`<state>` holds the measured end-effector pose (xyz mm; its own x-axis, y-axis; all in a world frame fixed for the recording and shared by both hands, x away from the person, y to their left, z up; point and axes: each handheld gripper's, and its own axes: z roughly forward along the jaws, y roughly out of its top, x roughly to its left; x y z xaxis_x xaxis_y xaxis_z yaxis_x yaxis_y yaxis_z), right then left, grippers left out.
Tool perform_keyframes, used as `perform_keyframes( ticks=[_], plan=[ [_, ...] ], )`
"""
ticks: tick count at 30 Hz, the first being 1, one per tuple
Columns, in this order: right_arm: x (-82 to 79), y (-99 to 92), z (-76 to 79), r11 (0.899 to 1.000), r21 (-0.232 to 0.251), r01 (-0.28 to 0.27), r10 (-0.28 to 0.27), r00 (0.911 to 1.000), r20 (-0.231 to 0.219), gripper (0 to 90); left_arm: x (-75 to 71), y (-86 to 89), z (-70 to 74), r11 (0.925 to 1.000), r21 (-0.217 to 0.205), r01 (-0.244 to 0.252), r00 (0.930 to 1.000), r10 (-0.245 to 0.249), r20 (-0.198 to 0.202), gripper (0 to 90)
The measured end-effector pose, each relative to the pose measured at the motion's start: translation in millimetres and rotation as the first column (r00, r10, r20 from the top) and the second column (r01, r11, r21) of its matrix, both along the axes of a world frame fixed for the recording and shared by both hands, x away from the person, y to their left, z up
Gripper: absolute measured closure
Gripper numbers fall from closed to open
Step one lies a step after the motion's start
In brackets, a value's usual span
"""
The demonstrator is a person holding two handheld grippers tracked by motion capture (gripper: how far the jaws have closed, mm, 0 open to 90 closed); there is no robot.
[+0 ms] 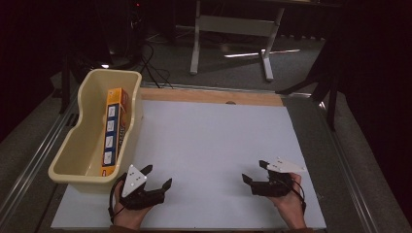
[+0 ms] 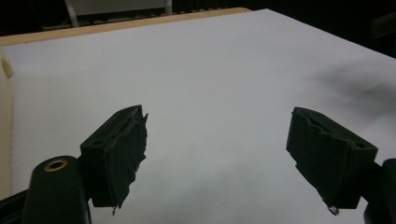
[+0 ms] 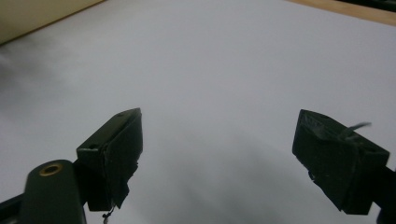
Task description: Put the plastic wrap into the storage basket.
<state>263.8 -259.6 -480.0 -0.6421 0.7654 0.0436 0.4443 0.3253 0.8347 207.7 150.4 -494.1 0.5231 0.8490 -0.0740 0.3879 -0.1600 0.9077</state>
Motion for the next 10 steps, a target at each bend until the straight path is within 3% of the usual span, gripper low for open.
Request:
perform_keyframes(
  ticks=[4,10],
  plan=[
    [-14.1,-14.5,-1.9,1.0,0.01,0.026,-0.027,0.999,0.035,16.0,-0.2,-1.9,-0.2,1.0,0.003,0.0,1.0,0.0,0.002,19.8],
    [-14.9,-28.0,0.4,0.998,0.054,0.03,-0.033,0.9981,0.052,15.7,0.5,-3.2,-1.2,0.9999,0.012,0.005,1.0,-0.005,0.0,19.6]
  ],
)
